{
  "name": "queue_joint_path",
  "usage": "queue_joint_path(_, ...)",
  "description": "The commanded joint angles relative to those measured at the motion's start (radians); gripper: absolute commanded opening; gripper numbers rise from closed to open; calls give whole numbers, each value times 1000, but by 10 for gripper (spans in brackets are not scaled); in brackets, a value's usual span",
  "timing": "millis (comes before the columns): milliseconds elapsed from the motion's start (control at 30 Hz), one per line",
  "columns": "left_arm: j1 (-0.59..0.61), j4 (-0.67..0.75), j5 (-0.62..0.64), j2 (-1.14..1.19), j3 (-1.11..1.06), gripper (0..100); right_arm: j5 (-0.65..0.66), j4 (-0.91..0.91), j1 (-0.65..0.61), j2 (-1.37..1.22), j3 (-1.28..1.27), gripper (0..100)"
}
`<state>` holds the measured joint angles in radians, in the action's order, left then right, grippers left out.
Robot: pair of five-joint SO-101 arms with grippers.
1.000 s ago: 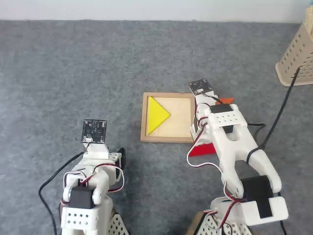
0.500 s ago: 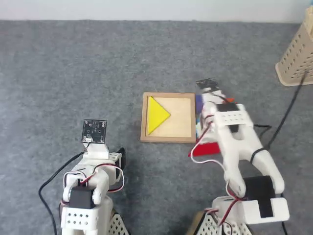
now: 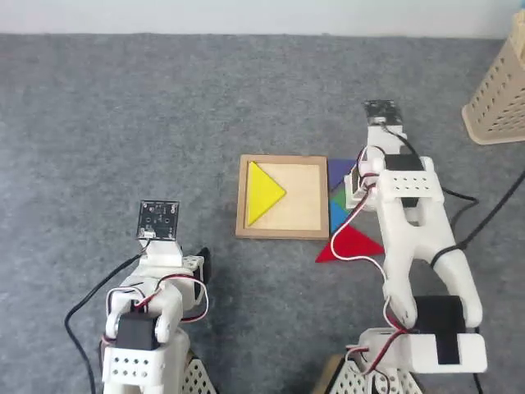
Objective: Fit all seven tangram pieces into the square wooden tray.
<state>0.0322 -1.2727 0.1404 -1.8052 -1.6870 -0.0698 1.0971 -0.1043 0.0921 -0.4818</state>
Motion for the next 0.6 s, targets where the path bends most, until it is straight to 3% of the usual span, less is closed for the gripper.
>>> queue_joint_path(0,5,6,8,-20,2,152,-206,107,-71,51,57,236)
queue_joint_path(133,5,6,8,-20,2,152,-345,133,-137,50,51,241)
queue_joint_path(367,5,6,8,-20,2,152,-367,125,-329,48,-46,241)
queue_joint_path(567,5,6,8,-20,2,152,-367,130,-232,48,-77,239)
